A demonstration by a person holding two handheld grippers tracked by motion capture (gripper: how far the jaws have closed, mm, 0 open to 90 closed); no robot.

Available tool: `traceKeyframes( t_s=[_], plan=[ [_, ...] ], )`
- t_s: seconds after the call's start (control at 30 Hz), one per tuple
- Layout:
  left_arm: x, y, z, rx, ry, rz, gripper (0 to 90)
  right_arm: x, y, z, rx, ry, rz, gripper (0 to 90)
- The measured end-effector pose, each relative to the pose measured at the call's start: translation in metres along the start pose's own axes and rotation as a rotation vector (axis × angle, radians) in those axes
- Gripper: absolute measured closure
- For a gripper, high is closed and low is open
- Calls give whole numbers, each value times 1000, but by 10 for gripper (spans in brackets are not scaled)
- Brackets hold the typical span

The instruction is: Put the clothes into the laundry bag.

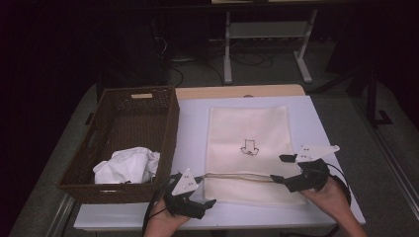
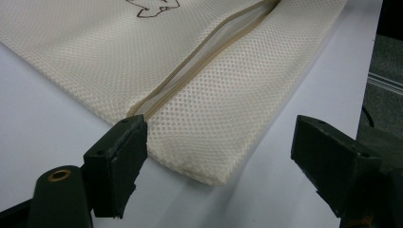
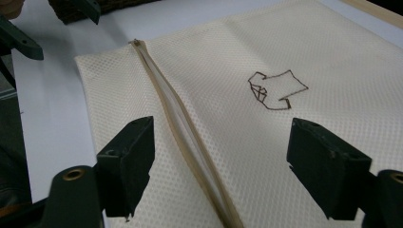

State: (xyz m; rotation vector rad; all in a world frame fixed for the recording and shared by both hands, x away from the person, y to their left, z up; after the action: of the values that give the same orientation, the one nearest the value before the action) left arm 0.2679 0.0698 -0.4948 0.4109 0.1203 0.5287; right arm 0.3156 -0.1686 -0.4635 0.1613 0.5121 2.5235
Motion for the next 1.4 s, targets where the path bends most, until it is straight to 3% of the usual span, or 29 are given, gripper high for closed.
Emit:
traceKeyframes(
  t_s=[0.53,0.7,1.03,1.4],
  plan=[
    [-2,-2,2,-1,-4,-6,191,1,-44,11,77,58,100,380],
    [-3,-3,0,6,-2,-8,189,7,-59,11,98,68,144,424],
    [-2,-4,-1,15,3,-8,181,12,-76,-1,139,72,192,491],
    [-6,-9,-4,31,2,-22,183,17,-92,-22,227,117,218,585]
  ],
)
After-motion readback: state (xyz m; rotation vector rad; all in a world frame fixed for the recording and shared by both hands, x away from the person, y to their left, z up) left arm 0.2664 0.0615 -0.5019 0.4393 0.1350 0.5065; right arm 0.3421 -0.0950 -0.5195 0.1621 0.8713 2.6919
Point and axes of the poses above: each handheld gripper's, and its own axes: y roughly backward along the jaws, z roughly out of its top, x roughly to its left, the point moved 10 cm from there along -y, roughly forward along the jaws, and after that the axes turned 13 degrees about -x, right-handed, at the moved point
